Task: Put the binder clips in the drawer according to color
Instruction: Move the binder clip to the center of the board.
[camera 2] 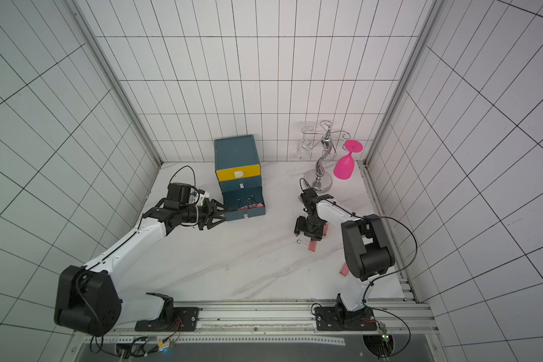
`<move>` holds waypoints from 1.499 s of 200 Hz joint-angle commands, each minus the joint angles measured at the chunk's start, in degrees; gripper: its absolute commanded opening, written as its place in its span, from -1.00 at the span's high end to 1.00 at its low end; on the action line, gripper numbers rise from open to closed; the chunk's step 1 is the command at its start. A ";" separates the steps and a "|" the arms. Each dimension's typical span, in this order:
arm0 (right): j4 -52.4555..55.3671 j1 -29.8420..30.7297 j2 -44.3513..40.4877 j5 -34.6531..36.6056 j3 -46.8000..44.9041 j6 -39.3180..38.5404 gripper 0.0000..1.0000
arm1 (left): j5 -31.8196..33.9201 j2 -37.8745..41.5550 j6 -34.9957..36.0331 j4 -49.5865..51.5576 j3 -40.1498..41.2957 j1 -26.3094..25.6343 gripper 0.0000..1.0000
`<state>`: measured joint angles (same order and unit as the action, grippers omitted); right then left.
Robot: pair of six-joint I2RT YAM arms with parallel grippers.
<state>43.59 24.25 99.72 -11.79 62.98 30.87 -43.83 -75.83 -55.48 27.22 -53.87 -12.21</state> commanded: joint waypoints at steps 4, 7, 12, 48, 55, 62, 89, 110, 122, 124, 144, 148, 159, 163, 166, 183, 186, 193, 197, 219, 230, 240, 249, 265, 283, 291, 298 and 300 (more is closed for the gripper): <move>0.29 1.59 -2.84 -1.39 -0.86 2.15 -0.35 | -0.20 0.14 0.99 -0.06 0.52 0.16 -0.04; 0.33 1.67 -3.13 -1.32 -0.84 2.24 -0.35 | -0.20 0.11 0.99 -0.01 0.48 0.17 -0.04; 0.43 1.71 -3.58 -1.11 -0.76 2.34 -0.35 | -0.28 0.23 0.95 0.02 0.46 0.12 -0.03; 3.50 0.84 -4.96 2.61 1.75 0.96 -0.42 | 0.30 1.62 1.07 0.70 0.25 0.73 -0.04; 4.02 0.35 -4.67 3.09 2.23 0.67 -0.43 | 0.51 2.19 1.08 1.01 0.17 1.01 -0.04; 4.49 -0.20 -4.39 3.63 2.46 0.43 -0.44 | 0.77 2.70 1.21 1.31 0.01 1.32 -0.04; 5.01 -2.61 -3.40 4.67 2.46 0.19 -0.47 | 1.87 4.62 2.30 3.28 -1.00 2.42 -0.03; 5.45 -3.91 -2.33 4.76 2.20 0.17 -0.47 | 1.83 5.17 2.92 4.31 -1.12 2.86 -0.03; 5.58 -4.23 -2.33 4.76 1.60 0.32 -0.48 | 1.69 5.42 2.84 4.33 -0.73 2.91 -0.04; 5.64 -4.24 -2.32 4.76 1.46 0.33 -0.48 | 1.68 5.50 2.84 4.33 -0.61 2.96 -0.04; 5.54 -4.28 -3.47 4.33 -0.29 0.95 -0.52 | 1.73 6.12 2.28 3.68 0.30 2.90 -0.04; 5.54 -4.29 -3.82 4.26 -0.69 1.13 -0.53 | 1.69 6.17 2.16 3.55 0.42 2.96 -0.04; 5.30 -4.29 -4.86 3.70 -2.01 1.67 -0.55 | 1.60 6.22 1.98 3.23 0.82 2.97 -0.04; 5.13 -4.28 -5.18 3.33 -2.54 1.92 -0.56 | 1.57 6.22 1.96 3.19 0.83 2.99 -0.04; 4.98 -4.23 -5.54 3.09 -2.92 2.05 -0.57 | 1.52 6.16 1.96 3.11 0.92 2.90 -0.03; 4.12 -4.20 -7.58 2.28 -5.31 3.36 -0.64 | 1.31 5.87 1.78 2.67 0.96 2.91 -0.04; 3.87 -4.14 -7.94 2.10 -5.71 3.54 -0.65 | 1.25 5.78 1.69 2.62 0.89 2.98 -0.03; 3.40 -4.13 -8.75 1.57 -6.67 4.01 -0.67 | 1.17 5.65 1.63 2.44 0.83 2.98 -0.04; 3.15 -4.12 -9.12 1.24 -7.16 4.19 -0.69 | 1.19 5.59 1.61 2.40 0.87 2.97 -0.03; 0.96 -3.54 -9.90 -1.57 -9.52 5.43 -0.71 | 1.05 5.19 1.61 2.13 0.78 2.97 -0.04; 0.08 -2.65 -9.78 -2.42 -9.98 5.91 -0.71 | 0.90 4.98 1.61 2.04 0.78 2.95 -0.04; -0.72 -1.67 -9.57 -3.09 -10.08 6.47 -0.70 | 0.77 4.86 1.61 1.96 0.87 2.93 -0.03; -1.24 -0.78 -9.27 -3.39 -10.00 6.98 -0.69 | 0.77 4.81 1.61 1.96 0.86 2.97 -0.04; -1.30 0.57 -8.46 -3.89 -9.47 8.00 -0.66 | 0.68 4.82 1.60 1.87 0.87 2.97 -0.04; -3.66 1.86 -7.24 -4.74 -8.31 9.00 -0.63 | 0.55 4.87 1.61 1.89 1.09 2.92 -0.03; -4.01 2.57 -6.51 -5.43 -7.48 9.58 -0.62 | 0.55 5.04 1.61 1.87 1.20 2.93 -0.04; -4.26 3.48 -5.77 -5.93 -6.52 9.99 -0.62 | 0.55 5.02 1.61 1.87 1.28 2.97 -0.04; -4.29 3.64 -5.64 -6.02 -6.20 10.17 -0.62 | 0.58 5.09 1.61 1.87 1.26 2.93 -0.04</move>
<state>41.39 25.67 91.79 -15.66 54.00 38.50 -42.96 -70.70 -54.19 30.63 -53.34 -9.47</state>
